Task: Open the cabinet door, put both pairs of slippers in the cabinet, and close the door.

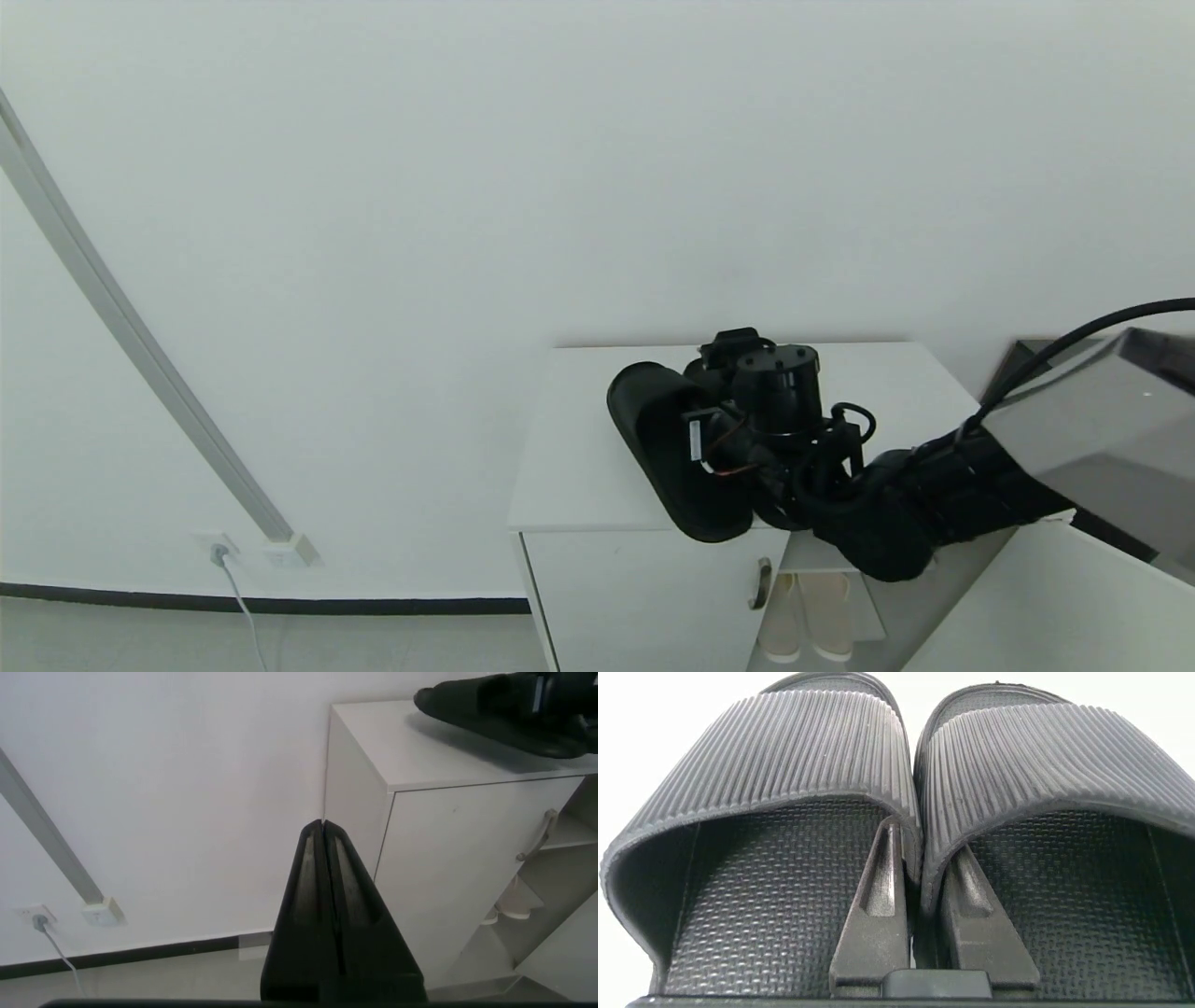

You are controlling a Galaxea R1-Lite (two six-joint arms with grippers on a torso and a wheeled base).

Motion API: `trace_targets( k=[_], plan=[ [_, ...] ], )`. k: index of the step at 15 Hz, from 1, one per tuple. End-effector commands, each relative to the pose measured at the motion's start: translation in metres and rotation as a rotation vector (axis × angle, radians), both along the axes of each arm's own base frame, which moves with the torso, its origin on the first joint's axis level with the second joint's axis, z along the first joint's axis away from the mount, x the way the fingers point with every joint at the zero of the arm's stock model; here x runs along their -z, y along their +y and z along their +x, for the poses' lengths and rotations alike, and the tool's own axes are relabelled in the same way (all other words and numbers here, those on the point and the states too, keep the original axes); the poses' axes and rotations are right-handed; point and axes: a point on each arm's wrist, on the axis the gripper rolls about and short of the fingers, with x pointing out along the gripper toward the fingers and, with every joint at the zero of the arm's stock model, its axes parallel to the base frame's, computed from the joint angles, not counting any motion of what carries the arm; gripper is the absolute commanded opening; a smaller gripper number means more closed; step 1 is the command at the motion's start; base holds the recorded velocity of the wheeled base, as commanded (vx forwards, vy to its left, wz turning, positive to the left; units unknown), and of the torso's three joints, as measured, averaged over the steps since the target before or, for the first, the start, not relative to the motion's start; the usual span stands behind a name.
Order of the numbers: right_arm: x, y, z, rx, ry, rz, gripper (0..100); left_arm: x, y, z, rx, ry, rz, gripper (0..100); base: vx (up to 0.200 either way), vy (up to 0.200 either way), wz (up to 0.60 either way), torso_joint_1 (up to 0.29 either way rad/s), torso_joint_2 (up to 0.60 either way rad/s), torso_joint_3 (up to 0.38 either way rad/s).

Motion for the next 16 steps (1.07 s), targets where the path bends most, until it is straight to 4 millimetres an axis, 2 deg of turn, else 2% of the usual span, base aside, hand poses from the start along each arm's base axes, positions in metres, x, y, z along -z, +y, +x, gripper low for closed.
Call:
trace_targets(
  k=[1, 4, 6, 9, 12, 16],
  plan=[
    [-0.031, -0.023, -0.037, -0.042, -0.024, 0.030, 0, 0.000, 0.000, 0.000, 0.000, 0.001, 0.000, 0, 0.000, 0.000, 0.00, 0.000, 0.00, 0.000],
    [-0.049, -0.039, -0.073, -0.094, -0.032, 0.041, 0, 0.000, 0.000, 0.000, 0.000, 0.001, 0.000, 0, 0.000, 0.000, 0.00, 0.000, 0.00, 0.000],
    [-0.057, -0.051, -0.109, -0.152, -0.022, 0.037, 0, 0.000, 0.000, 0.000, 0.000, 0.001, 0.000, 0, 0.000, 0.000, 0.00, 0.000, 0.00, 0.000],
    [-0.058, -0.063, -0.137, -0.199, -0.018, 0.040, 0, 0.000, 0.000, 0.000, 0.000, 0.001, 0.000, 0, 0.000, 0.000, 0.00, 0.000, 0.00, 0.000],
    [-0.053, -0.070, -0.153, -0.229, -0.002, 0.028, 0, 0.000, 0.000, 0.000, 0.000, 0.001, 0.002, 0, 0.000, 0.000, 0.00, 0.000, 0.00, 0.000],
    [-0.051, -0.068, -0.154, -0.235, 0.002, 0.024, 0, 0.000, 0.000, 0.000, 0.000, 0.001, 0.000, 0, 0.000, 0.000, 0.00, 0.000, 0.00, 0.000]
  ],
)
